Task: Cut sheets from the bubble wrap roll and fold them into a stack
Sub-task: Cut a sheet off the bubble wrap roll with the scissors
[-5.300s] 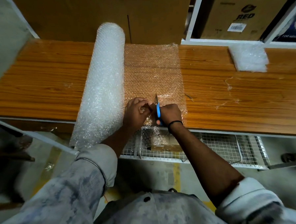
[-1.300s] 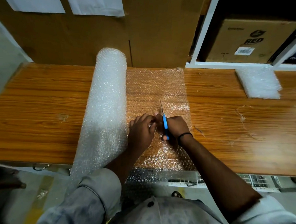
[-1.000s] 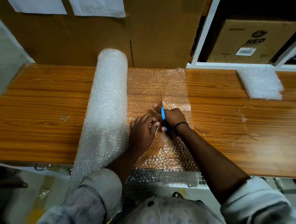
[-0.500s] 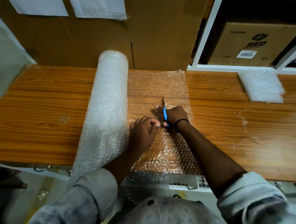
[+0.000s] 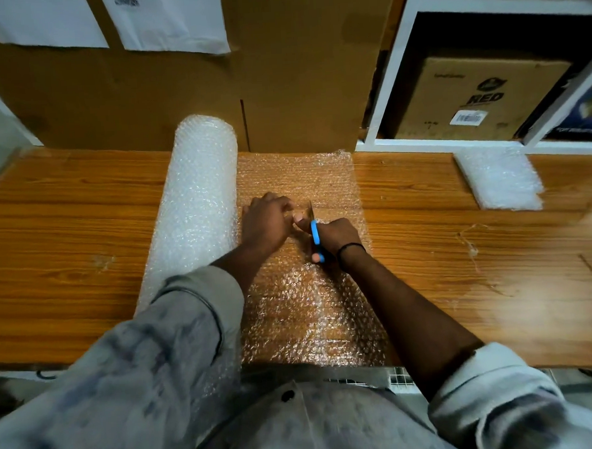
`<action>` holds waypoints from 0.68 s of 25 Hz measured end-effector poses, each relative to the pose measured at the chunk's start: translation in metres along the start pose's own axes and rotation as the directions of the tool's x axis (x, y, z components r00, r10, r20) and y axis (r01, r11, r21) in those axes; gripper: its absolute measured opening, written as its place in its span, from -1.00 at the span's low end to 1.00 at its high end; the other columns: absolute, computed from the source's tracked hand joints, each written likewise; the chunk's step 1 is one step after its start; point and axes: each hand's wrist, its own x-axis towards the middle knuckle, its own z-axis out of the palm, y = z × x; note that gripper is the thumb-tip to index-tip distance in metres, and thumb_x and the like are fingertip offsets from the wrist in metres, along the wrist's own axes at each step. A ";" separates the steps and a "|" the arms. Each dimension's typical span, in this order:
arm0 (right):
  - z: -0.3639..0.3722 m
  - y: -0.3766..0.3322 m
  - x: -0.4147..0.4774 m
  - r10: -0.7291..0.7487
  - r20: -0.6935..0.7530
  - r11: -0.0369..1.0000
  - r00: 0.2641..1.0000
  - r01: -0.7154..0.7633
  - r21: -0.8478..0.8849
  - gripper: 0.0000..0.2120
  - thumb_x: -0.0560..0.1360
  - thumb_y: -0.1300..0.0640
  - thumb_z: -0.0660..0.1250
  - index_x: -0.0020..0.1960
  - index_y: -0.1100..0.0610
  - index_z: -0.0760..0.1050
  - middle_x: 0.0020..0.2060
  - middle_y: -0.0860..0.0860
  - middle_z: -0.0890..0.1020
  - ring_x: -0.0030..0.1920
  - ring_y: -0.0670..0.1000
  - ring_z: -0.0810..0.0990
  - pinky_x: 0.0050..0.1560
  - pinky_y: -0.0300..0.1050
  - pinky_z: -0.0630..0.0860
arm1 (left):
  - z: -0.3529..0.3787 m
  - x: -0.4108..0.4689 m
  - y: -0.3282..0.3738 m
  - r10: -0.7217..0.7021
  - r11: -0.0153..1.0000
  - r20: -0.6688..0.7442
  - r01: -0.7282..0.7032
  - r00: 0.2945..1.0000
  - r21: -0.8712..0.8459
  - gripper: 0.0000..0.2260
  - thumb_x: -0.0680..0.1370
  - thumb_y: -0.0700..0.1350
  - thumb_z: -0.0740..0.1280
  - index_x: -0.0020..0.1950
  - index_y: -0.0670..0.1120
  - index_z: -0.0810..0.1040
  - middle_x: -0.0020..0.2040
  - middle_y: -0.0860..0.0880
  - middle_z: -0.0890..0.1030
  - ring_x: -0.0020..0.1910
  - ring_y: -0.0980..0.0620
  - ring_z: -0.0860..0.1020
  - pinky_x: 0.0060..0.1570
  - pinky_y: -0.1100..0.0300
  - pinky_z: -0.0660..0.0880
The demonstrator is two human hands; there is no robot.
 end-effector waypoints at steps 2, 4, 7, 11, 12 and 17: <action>0.000 0.000 0.006 -0.001 0.011 0.999 1.000 0.001 -0.033 -0.36 0.33 -0.32 0.55 0.00 0.27 0.64 -0.13 0.13 0.67 -0.22 0.09 0.60 -0.40 -0.16 0.36 | 0.003 0.007 -0.004 0.022 1.000 0.024 -0.023 0.999 0.013 -0.77 0.60 -0.02 0.39 0.25 0.14 0.65 0.32 0.01 0.57 0.31 -0.09 0.45 0.32 -0.09 0.34; -0.002 -0.002 0.009 0.005 0.028 0.998 1.000 -0.003 -0.062 -0.38 0.37 -0.30 0.54 0.02 0.28 0.63 -0.14 0.12 0.64 -0.30 0.02 0.54 -0.47 -0.19 0.31 | 0.006 0.013 -0.008 0.046 0.999 0.038 -0.046 0.998 0.003 -0.77 0.58 0.00 0.41 0.22 0.17 0.65 0.30 0.03 0.57 0.31 -0.08 0.44 0.30 -0.08 0.31; -0.005 -0.005 0.012 0.002 0.022 0.997 1.000 0.000 -0.076 -0.47 0.40 -0.27 0.53 -0.10 0.24 0.59 -0.23 0.10 0.60 -0.43 -0.05 0.48 -0.62 -0.28 0.30 | 0.014 0.018 -0.012 0.052 0.999 0.010 -0.051 0.999 -0.008 -0.82 0.57 0.02 0.43 0.16 0.19 0.66 0.25 0.07 0.58 0.28 -0.06 0.45 0.24 -0.04 0.29; -0.005 -0.005 0.019 -0.028 0.024 0.990 0.999 0.031 -0.139 -0.52 0.46 -0.18 0.51 -0.10 0.27 0.62 -0.22 0.12 0.65 -0.43 -0.05 0.54 -0.59 -0.26 0.30 | 0.025 0.020 -0.017 0.046 0.998 -0.060 -0.049 0.997 -0.049 -0.89 0.59 0.05 0.38 0.10 0.16 0.64 0.15 0.09 0.59 0.22 -0.06 0.46 0.15 -0.03 0.27; -0.004 -0.004 0.022 -0.037 0.023 0.982 0.999 0.041 -0.187 -0.52 0.46 -0.17 0.50 -0.05 0.29 0.64 -0.13 0.17 0.67 -0.34 0.01 0.55 -0.53 -0.24 0.29 | 0.027 0.019 -0.019 0.059 0.997 -0.071 -0.063 0.996 -0.052 -0.89 0.60 0.07 0.35 0.09 0.15 0.63 0.14 0.09 0.59 0.21 -0.05 0.46 0.14 -0.03 0.27; -0.006 -0.006 0.033 -0.024 0.020 0.992 1.000 0.026 -0.125 -0.52 0.41 -0.21 0.54 -0.20 0.25 0.62 -0.37 0.07 0.60 -0.53 -0.10 0.51 -0.65 -0.35 0.29 | 0.030 0.021 -0.022 0.110 0.993 -0.108 -0.113 0.988 -0.019 -0.90 0.61 0.05 0.35 0.11 0.16 0.59 0.12 0.13 0.60 0.18 -0.04 0.46 0.08 0.01 0.24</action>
